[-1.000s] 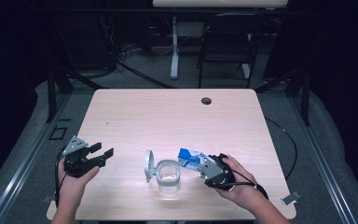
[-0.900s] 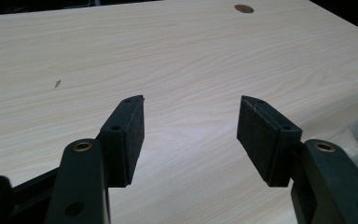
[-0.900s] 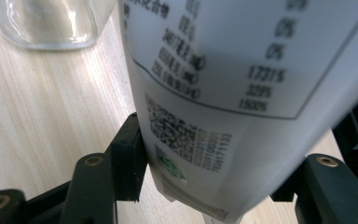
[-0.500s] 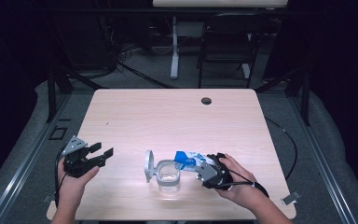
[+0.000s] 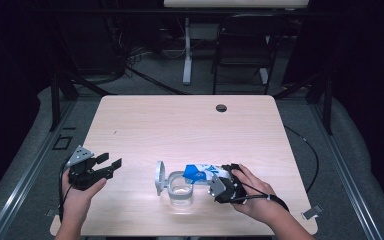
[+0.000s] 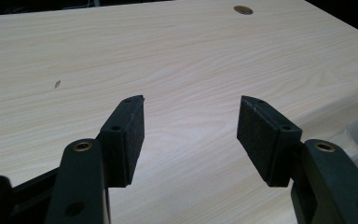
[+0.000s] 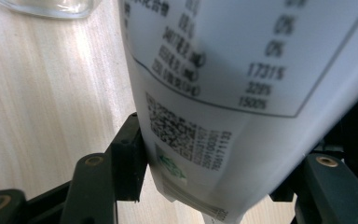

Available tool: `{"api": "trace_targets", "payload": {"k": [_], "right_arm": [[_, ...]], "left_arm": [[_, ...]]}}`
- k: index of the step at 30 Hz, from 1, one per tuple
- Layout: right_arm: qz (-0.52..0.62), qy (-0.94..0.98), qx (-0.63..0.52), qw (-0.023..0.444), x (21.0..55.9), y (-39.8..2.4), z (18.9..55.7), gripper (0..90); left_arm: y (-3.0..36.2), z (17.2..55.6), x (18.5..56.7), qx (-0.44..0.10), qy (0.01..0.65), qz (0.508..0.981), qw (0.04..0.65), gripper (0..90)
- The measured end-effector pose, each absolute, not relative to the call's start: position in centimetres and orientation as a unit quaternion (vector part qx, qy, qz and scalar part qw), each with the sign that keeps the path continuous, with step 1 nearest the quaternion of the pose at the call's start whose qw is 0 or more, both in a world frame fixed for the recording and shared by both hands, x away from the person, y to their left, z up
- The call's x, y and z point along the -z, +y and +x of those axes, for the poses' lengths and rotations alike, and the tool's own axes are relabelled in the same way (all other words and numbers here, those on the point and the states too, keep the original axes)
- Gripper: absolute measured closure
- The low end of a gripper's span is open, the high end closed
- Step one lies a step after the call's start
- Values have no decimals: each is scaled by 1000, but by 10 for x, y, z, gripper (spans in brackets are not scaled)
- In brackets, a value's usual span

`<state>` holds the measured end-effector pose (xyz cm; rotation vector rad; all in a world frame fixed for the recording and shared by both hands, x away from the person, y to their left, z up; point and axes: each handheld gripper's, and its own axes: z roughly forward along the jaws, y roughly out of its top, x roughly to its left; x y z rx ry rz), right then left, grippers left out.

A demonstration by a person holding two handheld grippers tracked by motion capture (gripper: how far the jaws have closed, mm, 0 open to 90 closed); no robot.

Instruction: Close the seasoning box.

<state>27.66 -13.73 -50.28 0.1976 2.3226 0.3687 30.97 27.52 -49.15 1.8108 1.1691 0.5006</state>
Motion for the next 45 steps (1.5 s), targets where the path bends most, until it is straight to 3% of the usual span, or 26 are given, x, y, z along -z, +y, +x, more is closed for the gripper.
{"api": "trace_targets", "payload": {"k": [45], "right_arm": [[42,893,-58,445,508,-125,278,431]], "left_arm": [[276,309,491,-203,473,732,447,420]]}}
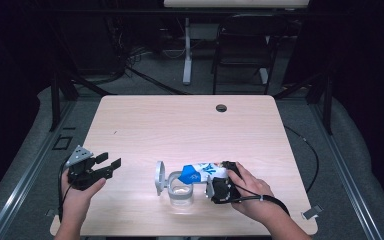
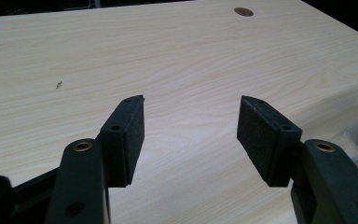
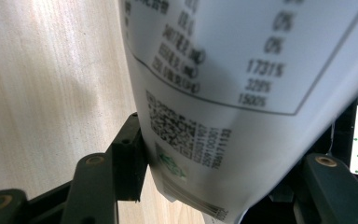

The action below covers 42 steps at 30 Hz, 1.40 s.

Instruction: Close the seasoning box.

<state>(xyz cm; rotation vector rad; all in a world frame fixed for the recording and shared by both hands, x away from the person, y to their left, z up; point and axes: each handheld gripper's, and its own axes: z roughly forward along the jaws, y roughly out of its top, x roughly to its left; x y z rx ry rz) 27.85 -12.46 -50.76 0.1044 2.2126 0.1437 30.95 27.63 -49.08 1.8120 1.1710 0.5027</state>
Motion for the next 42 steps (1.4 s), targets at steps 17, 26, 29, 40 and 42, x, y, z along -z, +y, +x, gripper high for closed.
{"api": "trace_targets", "payload": {"k": [17,26,29,40,42], "right_arm": [[20,895,-42,444,505,-122,278,432],[3,897,-15,441,500,-121,278,433],[-1,898,-1,440,498,-120,278,433],[-15,898,11,439,497,-116,279,434],[-16,898,22,438,495,-115,278,434]], "left_arm": [[276,310,491,-203,472,732,448,420],[277,310,491,-202,473,731,448,420],[277,310,491,-202,473,731,448,420],[278,310,491,-203,473,731,449,420],[278,310,491,-203,473,730,449,420]]}}
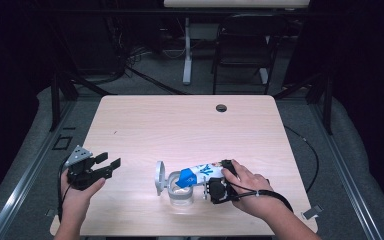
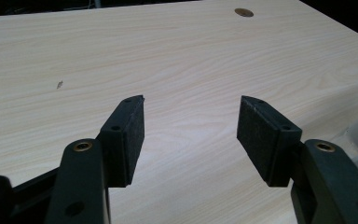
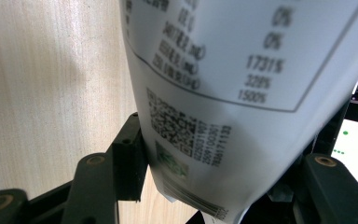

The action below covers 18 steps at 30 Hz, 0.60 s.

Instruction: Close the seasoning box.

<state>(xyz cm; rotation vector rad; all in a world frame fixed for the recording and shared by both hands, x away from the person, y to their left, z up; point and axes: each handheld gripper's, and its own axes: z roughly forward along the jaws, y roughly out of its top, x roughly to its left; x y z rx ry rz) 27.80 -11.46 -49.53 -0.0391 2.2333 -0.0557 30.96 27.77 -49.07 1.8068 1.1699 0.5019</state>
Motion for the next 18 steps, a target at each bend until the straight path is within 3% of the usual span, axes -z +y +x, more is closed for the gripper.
{"api": "trace_targets", "payload": {"k": [18], "right_arm": [[-27,895,48,442,493,-111,278,435]], "left_arm": [[277,310,491,-202,473,731,449,420]]}}
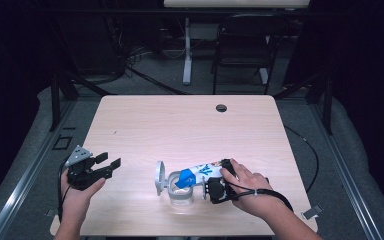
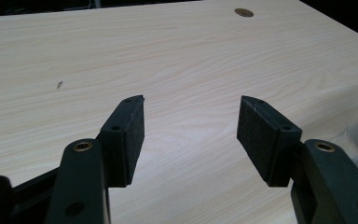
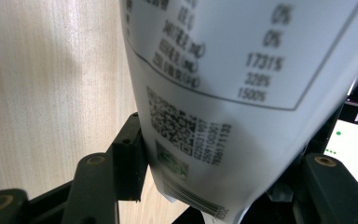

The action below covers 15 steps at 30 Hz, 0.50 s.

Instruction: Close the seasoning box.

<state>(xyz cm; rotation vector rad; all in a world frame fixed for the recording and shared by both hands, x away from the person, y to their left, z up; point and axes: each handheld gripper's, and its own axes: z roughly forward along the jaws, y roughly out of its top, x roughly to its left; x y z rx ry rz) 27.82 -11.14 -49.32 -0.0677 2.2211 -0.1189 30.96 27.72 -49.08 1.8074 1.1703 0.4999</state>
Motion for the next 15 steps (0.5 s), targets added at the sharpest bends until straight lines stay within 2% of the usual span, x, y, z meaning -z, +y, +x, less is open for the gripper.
{"api": "trace_targets", "payload": {"k": [15], "right_arm": [[-41,892,51,447,494,-107,277,437]], "left_arm": [[278,309,490,-203,474,730,450,420]]}}
